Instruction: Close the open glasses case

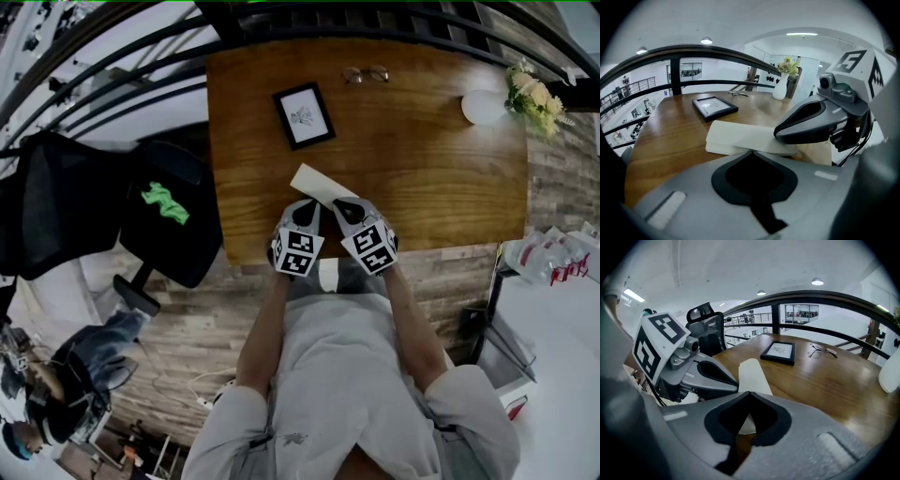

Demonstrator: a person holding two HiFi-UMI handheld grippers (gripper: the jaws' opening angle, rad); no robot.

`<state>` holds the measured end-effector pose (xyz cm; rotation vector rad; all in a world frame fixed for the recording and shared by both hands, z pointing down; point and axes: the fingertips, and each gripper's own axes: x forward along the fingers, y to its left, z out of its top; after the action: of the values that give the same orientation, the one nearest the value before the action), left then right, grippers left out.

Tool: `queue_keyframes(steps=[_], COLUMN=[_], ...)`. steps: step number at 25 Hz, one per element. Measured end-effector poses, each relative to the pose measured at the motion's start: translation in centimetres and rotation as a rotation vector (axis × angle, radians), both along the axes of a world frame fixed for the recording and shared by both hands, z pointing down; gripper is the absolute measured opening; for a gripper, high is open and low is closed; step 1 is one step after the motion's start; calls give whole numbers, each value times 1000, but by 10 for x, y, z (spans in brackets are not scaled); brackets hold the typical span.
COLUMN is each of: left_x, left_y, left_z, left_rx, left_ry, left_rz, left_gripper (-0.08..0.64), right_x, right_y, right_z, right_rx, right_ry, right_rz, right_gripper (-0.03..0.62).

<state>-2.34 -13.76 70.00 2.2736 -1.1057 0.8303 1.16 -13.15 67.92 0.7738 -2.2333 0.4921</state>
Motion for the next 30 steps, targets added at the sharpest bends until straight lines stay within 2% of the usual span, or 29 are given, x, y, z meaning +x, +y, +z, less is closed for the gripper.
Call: queue_keyframes(steps=[7,15,23,30], left_x=[-8,-19,-22,-30], left_y=[-5,-19,-24,-22], left_z=[-22,-79,-148,-189], left_rx=[52,186,340,421], left_ry=[44,94,136,168], left_rz=[-24,-50,-28,-7], left_gripper=[20,20,20,20], right_x=[8,19,33,29], right_y=[-5,-20,-23,-18], right_z=[-23,-76,-130,-159], right_rx=[51,164,278,341], right_ry=[-42,-97,-151,-179], right_rz=[43,102,181,214], right_gripper=[3,3,2,2])
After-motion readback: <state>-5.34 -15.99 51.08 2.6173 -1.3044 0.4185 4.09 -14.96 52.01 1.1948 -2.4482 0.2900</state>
